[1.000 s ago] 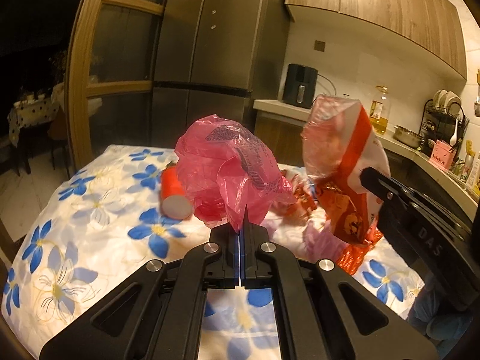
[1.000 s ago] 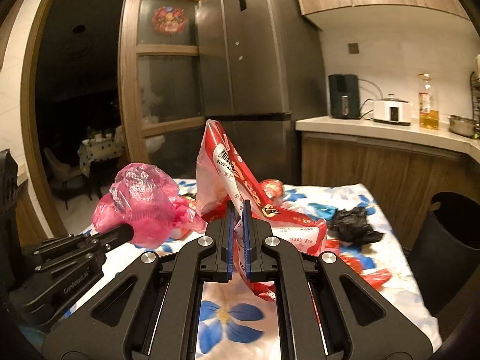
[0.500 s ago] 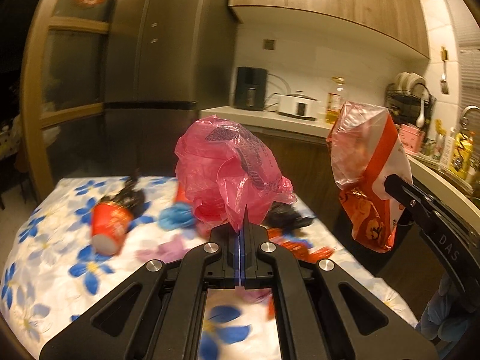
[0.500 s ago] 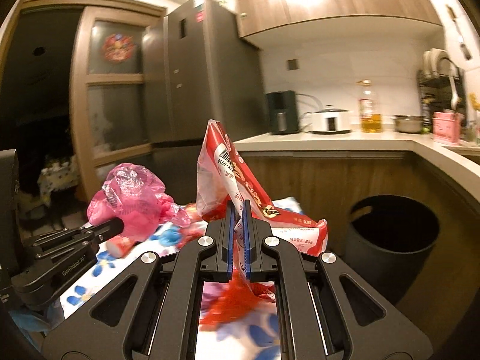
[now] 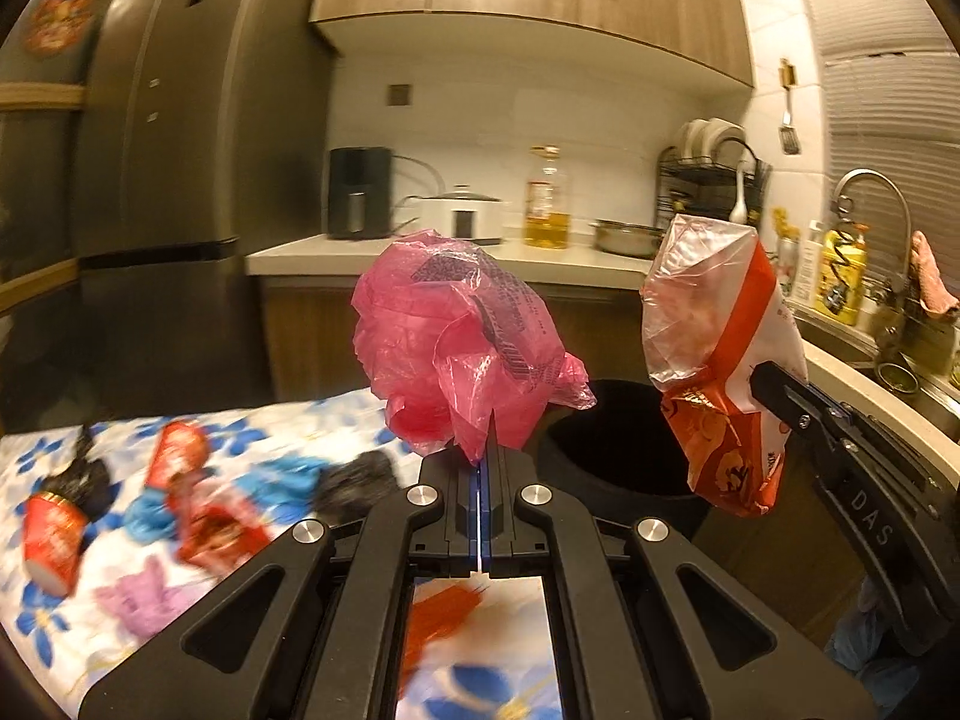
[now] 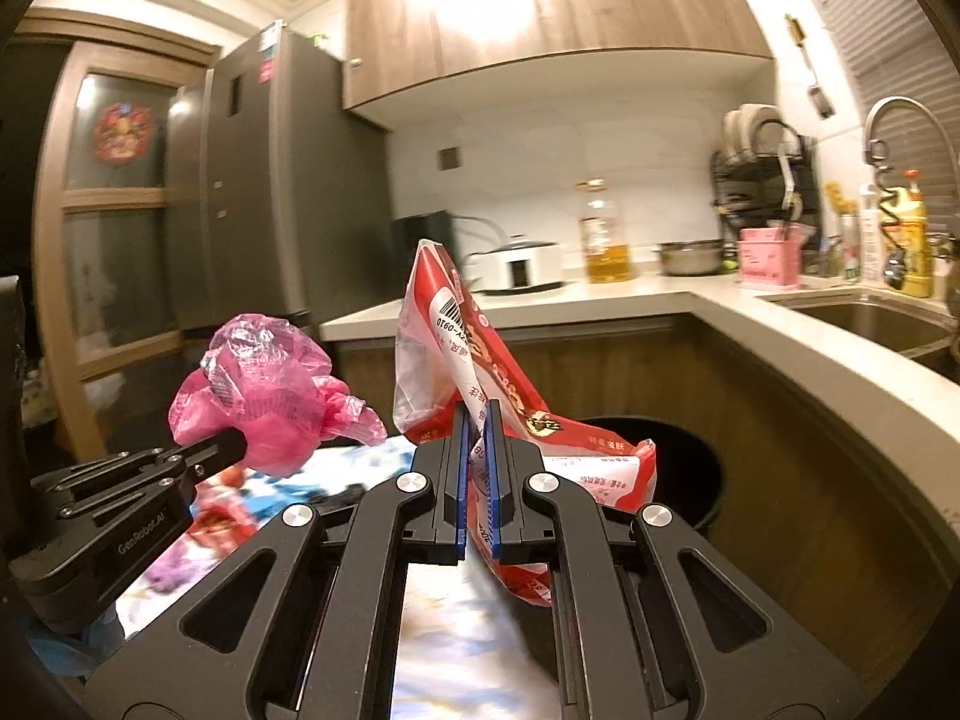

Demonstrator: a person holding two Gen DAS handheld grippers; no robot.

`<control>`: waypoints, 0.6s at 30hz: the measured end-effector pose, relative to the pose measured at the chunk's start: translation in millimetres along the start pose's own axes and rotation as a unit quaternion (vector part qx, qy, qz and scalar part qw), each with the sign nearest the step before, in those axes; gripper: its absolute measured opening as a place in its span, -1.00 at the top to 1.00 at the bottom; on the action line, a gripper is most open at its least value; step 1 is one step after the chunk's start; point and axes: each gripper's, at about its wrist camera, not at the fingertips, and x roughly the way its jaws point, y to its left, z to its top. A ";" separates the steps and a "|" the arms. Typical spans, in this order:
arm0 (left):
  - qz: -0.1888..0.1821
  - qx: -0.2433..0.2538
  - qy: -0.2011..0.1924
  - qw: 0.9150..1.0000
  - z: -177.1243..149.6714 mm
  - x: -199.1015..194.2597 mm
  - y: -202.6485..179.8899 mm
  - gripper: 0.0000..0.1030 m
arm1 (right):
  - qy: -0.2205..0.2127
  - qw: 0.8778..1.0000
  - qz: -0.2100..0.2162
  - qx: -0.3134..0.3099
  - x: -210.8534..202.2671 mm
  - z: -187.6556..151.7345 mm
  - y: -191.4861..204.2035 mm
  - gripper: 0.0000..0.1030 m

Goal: Collect trash
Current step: 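Carry the pink bag and snack wrapper over the black bin with both tools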

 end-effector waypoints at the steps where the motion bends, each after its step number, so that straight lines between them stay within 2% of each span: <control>1: -0.005 0.004 -0.002 1.000 1.5 6.1 -7.1 1.00 | 0.000 1.000 -0.008 0.004 4.1 0.2 -7.5 0.90; 9: -0.040 0.016 0.002 0.999 7.5 49.9 -47.8 1.00 | 0.003 0.999 -0.047 0.020 28.4 -1.8 -54.2 0.90; 18: -0.080 0.010 0.005 0.997 9.1 80.2 -71.4 1.00 | -0.003 0.998 -0.057 0.037 44.7 4.3 -79.9 0.90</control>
